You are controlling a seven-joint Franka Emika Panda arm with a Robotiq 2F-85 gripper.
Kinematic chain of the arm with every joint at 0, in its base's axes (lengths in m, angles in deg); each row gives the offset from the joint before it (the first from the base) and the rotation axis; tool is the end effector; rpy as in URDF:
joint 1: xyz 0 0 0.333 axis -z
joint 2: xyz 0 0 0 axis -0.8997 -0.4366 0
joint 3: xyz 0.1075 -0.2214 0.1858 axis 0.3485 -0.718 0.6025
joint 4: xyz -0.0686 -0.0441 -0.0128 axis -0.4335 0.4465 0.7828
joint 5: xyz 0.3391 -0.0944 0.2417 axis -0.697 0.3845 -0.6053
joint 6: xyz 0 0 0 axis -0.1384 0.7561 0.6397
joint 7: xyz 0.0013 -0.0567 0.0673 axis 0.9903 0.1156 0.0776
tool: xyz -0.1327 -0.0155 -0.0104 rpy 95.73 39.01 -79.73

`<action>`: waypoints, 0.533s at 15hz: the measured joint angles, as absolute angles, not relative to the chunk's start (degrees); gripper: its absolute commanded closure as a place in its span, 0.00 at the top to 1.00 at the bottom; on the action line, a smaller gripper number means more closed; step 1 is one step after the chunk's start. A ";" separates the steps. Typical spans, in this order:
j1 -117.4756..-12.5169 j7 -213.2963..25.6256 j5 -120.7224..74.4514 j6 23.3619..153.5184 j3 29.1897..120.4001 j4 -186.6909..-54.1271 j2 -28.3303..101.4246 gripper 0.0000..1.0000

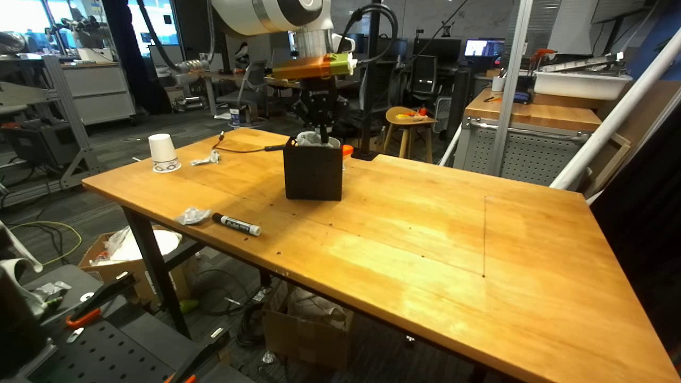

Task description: Put the white towel in the black box

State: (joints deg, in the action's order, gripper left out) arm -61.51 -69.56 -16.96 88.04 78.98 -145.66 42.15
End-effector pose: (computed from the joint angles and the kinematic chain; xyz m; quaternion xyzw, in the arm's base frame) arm 0.6182 -0.0312 0.2995 0.9764 0.2016 0.0369 0.0675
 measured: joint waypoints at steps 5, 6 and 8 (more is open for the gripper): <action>-62.23 -69.59 -16.96 87.99 79.63 -145.79 45.24 0.00; -62.48 -69.60 -16.97 88.03 79.93 -145.79 45.30 0.00; -63.01 -69.61 -17.12 88.03 80.53 -145.79 45.27 0.00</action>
State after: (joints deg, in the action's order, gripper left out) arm -63.01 -69.61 -17.12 88.03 80.53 -145.79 45.27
